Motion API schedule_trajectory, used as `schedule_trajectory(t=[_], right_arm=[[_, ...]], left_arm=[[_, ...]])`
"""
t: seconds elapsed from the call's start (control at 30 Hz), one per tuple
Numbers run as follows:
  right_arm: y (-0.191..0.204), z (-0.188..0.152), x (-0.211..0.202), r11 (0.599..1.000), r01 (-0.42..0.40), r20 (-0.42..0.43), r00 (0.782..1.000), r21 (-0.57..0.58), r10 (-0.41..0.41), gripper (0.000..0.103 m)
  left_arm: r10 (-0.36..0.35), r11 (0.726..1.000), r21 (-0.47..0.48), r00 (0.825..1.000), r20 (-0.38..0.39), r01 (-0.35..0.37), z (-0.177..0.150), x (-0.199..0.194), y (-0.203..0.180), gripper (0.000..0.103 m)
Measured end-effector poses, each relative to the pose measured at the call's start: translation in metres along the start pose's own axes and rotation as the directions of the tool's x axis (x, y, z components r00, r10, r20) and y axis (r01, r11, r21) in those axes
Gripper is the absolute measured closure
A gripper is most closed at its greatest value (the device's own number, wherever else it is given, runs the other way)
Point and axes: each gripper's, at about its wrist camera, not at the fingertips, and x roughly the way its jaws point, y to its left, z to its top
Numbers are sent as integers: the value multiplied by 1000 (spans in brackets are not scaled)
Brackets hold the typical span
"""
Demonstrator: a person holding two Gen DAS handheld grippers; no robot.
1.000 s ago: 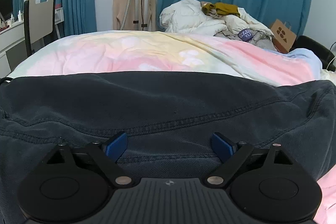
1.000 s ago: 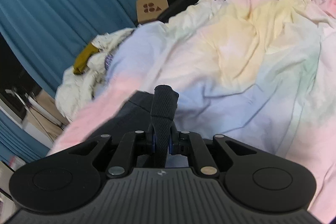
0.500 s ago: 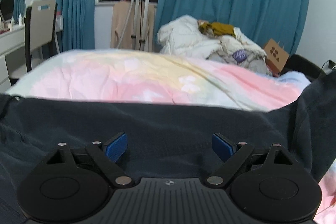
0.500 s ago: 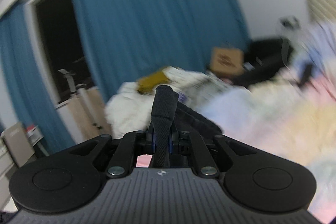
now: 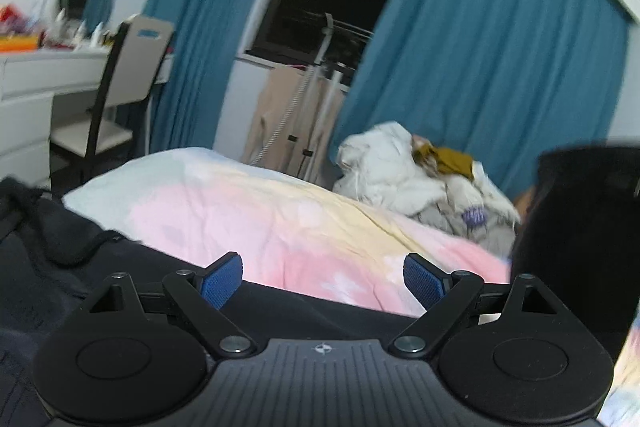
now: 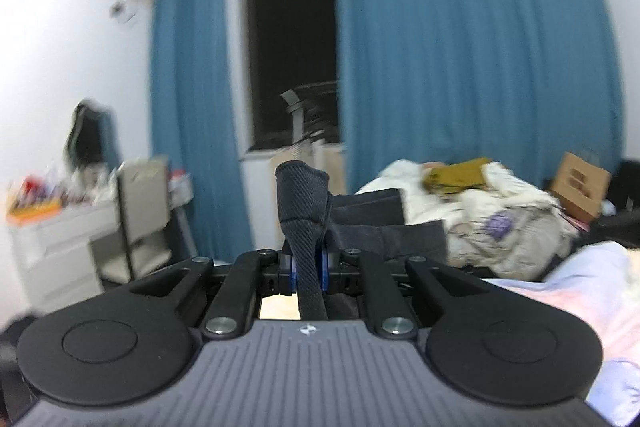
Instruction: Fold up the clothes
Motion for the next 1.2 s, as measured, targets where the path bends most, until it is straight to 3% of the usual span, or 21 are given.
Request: schedule_trajectory(t=[0.13,0.23,0.33,0.43,0.57,0.8,0.9,0.97,1.1,1.2], right_arm=[[62,-48,11,988,-107,-89,991,-113,97,93],[106,-96,16,960,-185,-187,971,-213,145,93],[144,-137,12,924,-225,-256,955,-308,147,93],[157,-165,5,896,-240,-275,951,-373,140,93],[159,-171,-4,893,-256,-277,948,-370,157,93],[137,-172,-12,897,-313,-295,930,-313,221,91],[128,-167,-21,905,-339,-311,916,-258,254,81],[122,-162,-30,907,-360,-310,907,-219,285,66],[101,-144,-48,924,-357,-269,911,-137,312,64],[72,-123,-55,949,-316,-241,921,-4,306,63]], left_arm=[[-10,996,-83,1000,-10,9,6,-4,20,14],[-28,994,-107,999,-21,26,6,-6,24,14],[-54,992,-119,998,-41,48,3,-6,26,13],[-97,986,-141,992,-86,84,-3,1,26,13],[-156,981,-139,976,-149,135,-15,10,17,14],[-141,990,-63,963,-229,129,-35,26,0,15],[-136,991,-41,963,-232,130,-39,27,-5,18],[-138,990,-27,963,-230,135,-40,26,-9,21],[-156,987,-8,963,-221,158,-40,18,-16,24],[-175,983,18,957,-231,184,-39,13,-21,29]])
